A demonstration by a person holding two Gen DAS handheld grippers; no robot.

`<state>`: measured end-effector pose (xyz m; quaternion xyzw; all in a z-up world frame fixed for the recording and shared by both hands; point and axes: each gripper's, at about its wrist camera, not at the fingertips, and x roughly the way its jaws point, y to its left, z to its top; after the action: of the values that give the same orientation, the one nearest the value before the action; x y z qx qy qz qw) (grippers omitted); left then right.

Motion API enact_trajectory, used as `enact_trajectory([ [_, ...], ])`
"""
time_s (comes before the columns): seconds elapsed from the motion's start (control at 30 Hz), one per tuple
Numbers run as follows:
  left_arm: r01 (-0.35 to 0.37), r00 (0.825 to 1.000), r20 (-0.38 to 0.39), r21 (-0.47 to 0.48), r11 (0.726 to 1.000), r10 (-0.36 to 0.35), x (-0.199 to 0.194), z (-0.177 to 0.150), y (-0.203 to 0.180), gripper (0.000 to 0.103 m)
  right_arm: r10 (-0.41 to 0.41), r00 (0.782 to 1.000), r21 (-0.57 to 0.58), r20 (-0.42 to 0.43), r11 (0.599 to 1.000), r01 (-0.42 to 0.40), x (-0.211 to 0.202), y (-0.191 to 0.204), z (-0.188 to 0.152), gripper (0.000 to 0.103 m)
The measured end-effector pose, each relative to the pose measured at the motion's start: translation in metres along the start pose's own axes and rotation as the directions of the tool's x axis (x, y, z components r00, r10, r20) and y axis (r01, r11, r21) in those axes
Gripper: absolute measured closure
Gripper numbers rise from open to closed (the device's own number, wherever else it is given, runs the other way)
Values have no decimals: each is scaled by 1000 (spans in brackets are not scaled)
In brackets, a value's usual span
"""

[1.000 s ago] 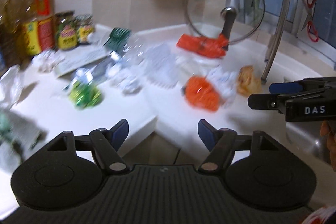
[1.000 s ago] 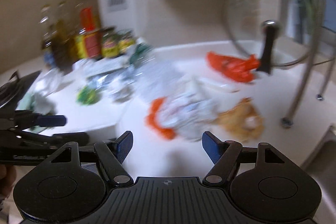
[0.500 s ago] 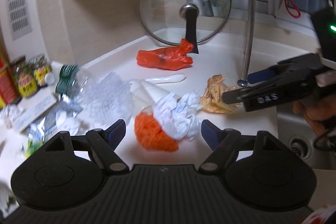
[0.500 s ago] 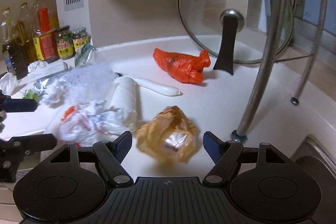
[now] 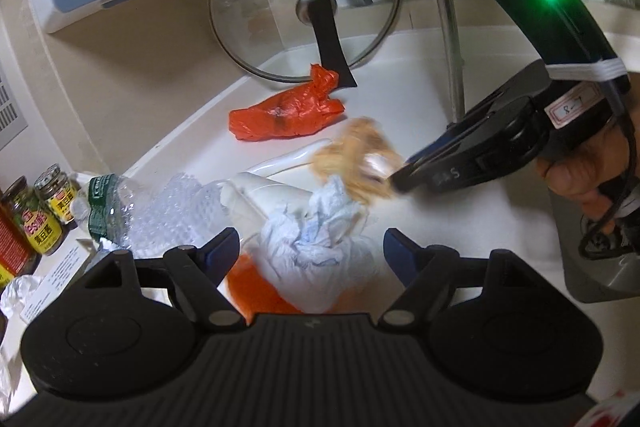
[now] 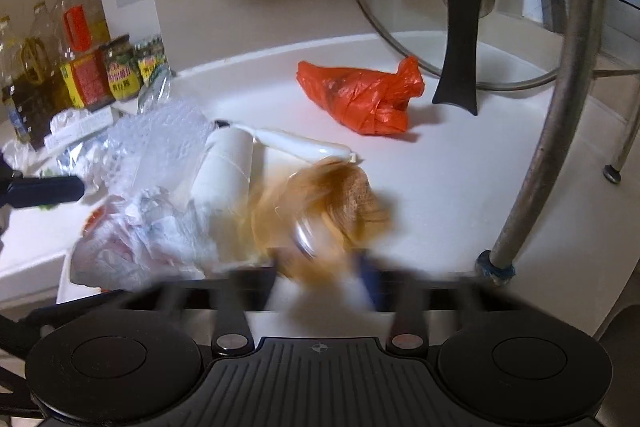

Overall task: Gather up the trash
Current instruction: 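Grasp the tan plastic bag with the right tool while the left tool grasps white tissue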

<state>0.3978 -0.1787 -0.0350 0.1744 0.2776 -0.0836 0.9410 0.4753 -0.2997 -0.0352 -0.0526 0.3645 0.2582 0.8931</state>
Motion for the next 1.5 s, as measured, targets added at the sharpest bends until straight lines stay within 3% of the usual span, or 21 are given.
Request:
enact_trajectory([
  [0.2, 13, 999, -31, -21, 1000, -14, 15, 8, 3, 29, -6, 1000, -4, 7, 1000, 6, -4, 1, -4, 102],
  [0.3, 14, 998, -57, -27, 1000, -15, 23, 11, 4, 41, -12, 1000, -1, 27, 1000, 12, -10, -2, -4, 102],
  [0.47, 12, 995, -100, -9, 1000, -13, 37, 10, 6, 69, -23, 998, -15, 62, 1000, 24, -18, -2, -2, 99],
  [0.53, 18, 995, -98, 0, 1000, -18, 39, 8, 5, 80, -24, 997, -14, 69, 1000, 26, -19, -3, 0, 74],
  [0.57, 16, 996, -89, -2, 1000, -16, 37, 8, 6, 82, -23, 997, -11, 78, 1000, 24, -20, -3, 1, 43],
  [0.6, 16, 997, -78, -11, 1000, -17, 36, 9, 7, 84, -25, 995, -8, 95, 1000, 26, -22, -2, 1, 32],
  [0.7, 17, 999, -39, -53, 998, -19, 26, 14, 13, 85, -12, 993, -12, 114, 1000, 13, -22, -1, 5, 32],
  [0.87, 34, 999, 42, -218, 975, -25, 2, 25, 44, 85, 15, 993, -21, 120, 1000, -13, -13, 1, 15, 31],
  [0.97, 9, 998, 65, -275, 961, 9, -8, 30, 62, 85, 31, 992, -40, 124, 999, -26, -3, 6, 23, 31],
  [1.13, -46, 996, 53, -333, 942, 67, -14, 28, 85, 85, 39, 989, -69, 140, 997, -30, 18, 18, 40, 31],
  [1.3, -80, 996, 17, -360, 930, 93, -17, 17, 95, 85, -2, 994, -50, 113, 999, 8, 42, 25, 50, 33],
  [1.33, -83, 995, 12, -363, 928, 94, -18, 15, 95, 85, -16, 994, -56, 104, 998, 22, 46, 26, 50, 38],
  [1.37, -87, 995, 9, -364, 928, 96, -18, 13, 95, 85, -29, 995, -64, 94, 997, 35, 50, 28, 50, 57],
  [1.5, -93, 995, 3, -371, 924, 101, -23, 8, 96, 85, -64, 993, -92, 100, 993, 73, 49, 31, 45, 74],
])
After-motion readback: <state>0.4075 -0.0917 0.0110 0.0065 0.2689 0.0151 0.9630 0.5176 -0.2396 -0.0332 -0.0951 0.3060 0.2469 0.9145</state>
